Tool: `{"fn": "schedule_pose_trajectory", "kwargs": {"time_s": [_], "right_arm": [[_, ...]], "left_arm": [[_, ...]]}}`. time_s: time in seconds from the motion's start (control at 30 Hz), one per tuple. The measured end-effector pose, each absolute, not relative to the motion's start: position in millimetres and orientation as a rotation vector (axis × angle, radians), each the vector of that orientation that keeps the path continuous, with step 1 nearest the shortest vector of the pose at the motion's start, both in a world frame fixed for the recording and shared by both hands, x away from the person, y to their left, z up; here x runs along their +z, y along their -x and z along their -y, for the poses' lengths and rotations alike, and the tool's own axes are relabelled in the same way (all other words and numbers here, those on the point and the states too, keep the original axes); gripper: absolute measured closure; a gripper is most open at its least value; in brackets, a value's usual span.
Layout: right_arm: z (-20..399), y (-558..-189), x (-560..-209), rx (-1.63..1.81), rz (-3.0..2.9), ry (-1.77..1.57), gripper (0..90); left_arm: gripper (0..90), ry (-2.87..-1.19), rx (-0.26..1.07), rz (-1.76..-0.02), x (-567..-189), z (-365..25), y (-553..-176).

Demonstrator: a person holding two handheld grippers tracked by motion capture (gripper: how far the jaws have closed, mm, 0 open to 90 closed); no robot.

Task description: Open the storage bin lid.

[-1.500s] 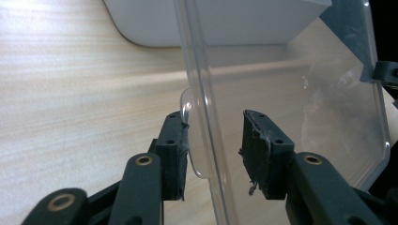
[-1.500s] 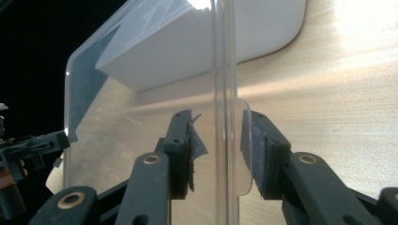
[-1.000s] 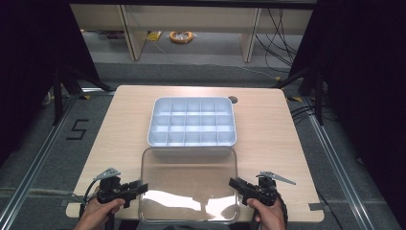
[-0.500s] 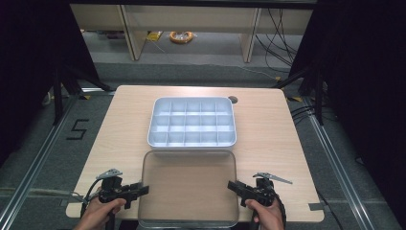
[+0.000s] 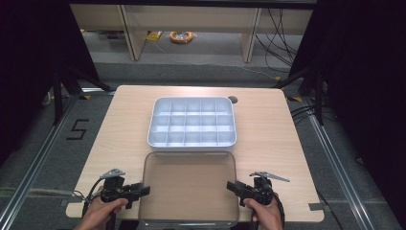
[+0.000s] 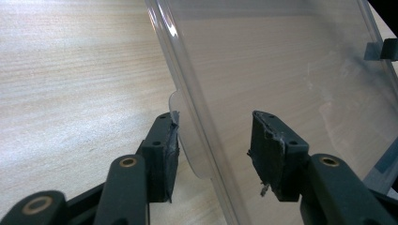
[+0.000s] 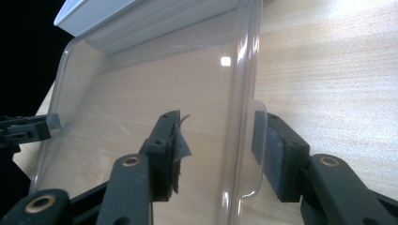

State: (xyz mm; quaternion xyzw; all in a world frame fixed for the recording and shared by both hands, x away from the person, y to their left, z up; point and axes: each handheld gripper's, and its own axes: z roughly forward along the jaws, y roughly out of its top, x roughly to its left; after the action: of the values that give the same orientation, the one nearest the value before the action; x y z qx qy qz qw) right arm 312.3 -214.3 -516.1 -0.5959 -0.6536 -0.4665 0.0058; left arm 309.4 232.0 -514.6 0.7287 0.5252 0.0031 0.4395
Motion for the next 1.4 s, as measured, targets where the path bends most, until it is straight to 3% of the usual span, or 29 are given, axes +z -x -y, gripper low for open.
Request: {"fn": "schedule_pose_trajectory", "kwargs": {"time_s": [0.63, 0.87, 1.4], "right_arm": [[208.3, -317.4, -516.1, -1.4, 2.13, 1.898, 46.3], [206.9, -318.0, -514.1, -1.395, 2.157, 1.925, 39.5], [216.9, -317.6, -500.5, -1.5, 2.099, 1.956, 38.5]], "left_arm": [[47.7, -1.831, 0.035, -1.31, -516.2, -227.0, -312.3], [45.5, -1.826, 0.029, -1.318, -516.0, -227.5, -312.9], [37.2, -1.763, 0.049, -1.303, -509.4, -236.1, -313.1]]}}
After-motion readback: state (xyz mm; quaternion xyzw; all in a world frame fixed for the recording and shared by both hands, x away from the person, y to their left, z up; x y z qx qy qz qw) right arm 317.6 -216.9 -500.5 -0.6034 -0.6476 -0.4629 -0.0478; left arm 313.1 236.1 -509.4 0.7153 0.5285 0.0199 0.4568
